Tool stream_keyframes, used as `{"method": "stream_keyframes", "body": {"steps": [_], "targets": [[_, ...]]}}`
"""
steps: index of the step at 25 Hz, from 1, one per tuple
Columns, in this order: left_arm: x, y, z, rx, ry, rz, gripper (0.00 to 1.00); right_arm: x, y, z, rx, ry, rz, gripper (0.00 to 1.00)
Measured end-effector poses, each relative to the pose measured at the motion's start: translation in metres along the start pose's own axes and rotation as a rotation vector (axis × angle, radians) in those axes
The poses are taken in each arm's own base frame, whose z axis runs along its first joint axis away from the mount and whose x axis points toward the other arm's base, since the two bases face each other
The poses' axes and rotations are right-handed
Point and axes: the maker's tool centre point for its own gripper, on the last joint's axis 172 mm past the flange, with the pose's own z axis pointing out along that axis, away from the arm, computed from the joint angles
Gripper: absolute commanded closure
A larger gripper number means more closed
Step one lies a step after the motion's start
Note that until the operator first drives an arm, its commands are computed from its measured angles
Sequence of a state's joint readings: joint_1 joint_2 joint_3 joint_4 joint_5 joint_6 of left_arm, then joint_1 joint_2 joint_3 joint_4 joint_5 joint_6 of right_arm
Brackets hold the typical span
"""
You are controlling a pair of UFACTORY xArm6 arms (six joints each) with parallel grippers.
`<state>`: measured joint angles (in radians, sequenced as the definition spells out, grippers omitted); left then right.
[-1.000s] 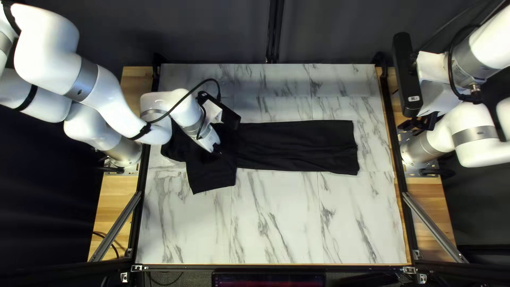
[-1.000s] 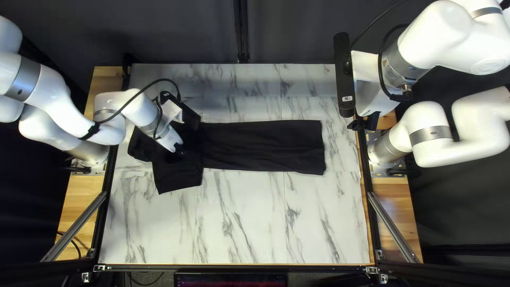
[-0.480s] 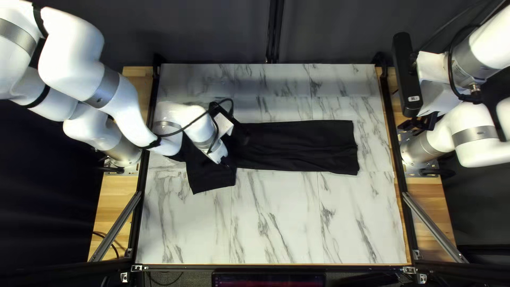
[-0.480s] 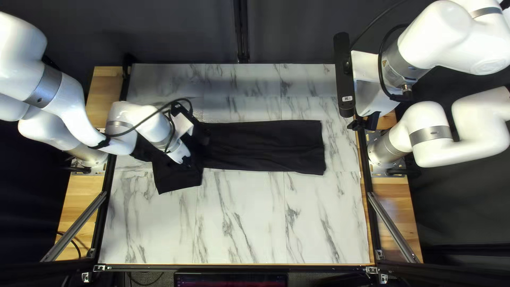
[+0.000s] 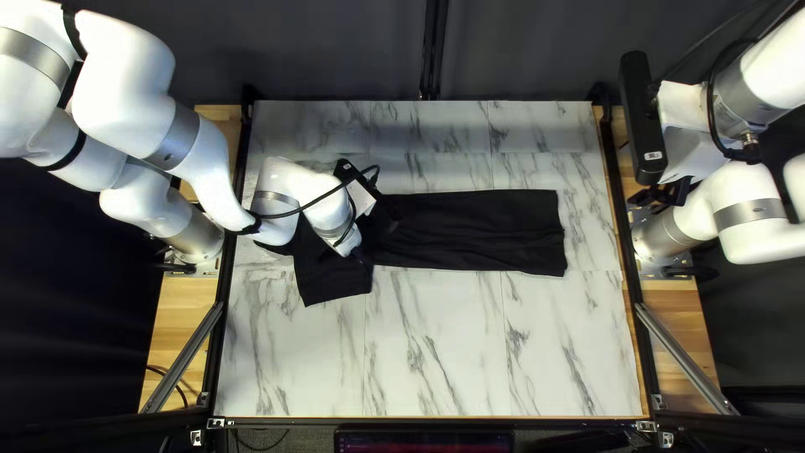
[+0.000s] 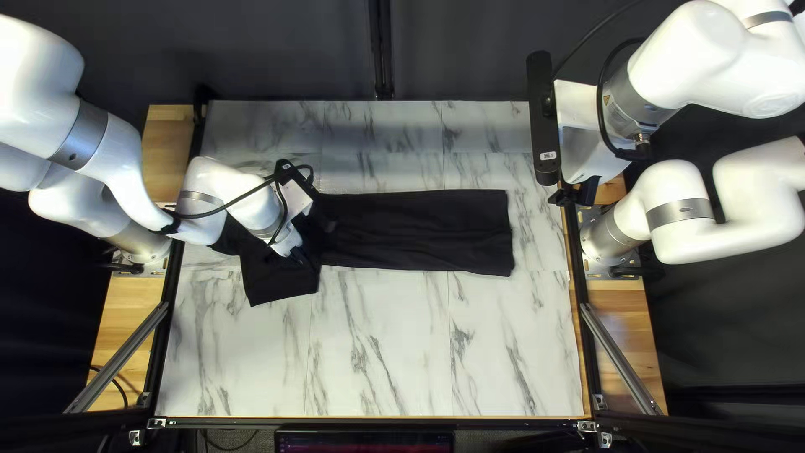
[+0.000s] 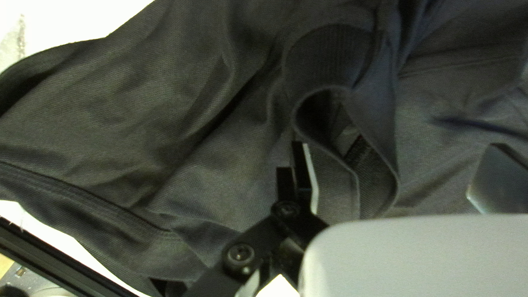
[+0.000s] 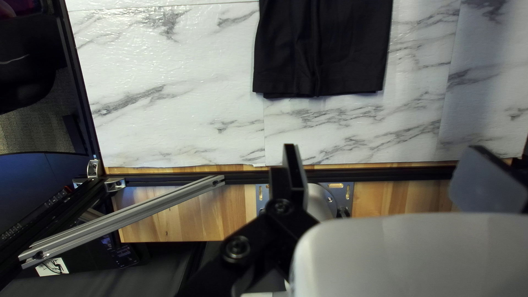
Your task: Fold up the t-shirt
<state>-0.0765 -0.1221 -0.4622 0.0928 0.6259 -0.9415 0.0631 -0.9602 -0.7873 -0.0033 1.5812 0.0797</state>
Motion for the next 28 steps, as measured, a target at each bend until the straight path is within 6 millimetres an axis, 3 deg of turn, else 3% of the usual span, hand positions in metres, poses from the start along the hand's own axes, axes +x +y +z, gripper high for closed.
{"method": "stream_keyframes", "body": {"steps": [8, 13, 19, 28], "targets": [[0.005, -0.006, 0.006, 0.001, -0.017, 0.000, 1.00, 0.000, 0.000, 0.000, 0.000, 0.000, 0.000, 0.00], [-0.002, -0.003, -0.007, 0.022, -0.014, 0.011, 1.00, 0.000, 0.000, 0.000, 0.000, 0.000, 0.000, 0.00], [-0.021, 0.019, -0.033, 0.058, 0.000, 0.084, 1.00, 0.000, 0.000, 0.000, 0.000, 0.000, 0.000, 0.00], [-0.049, 0.049, -0.043, 0.120, -0.042, 0.287, 1.00, 0.000, 0.000, 0.000, 0.000, 0.000, 0.000, 0.00]]}}
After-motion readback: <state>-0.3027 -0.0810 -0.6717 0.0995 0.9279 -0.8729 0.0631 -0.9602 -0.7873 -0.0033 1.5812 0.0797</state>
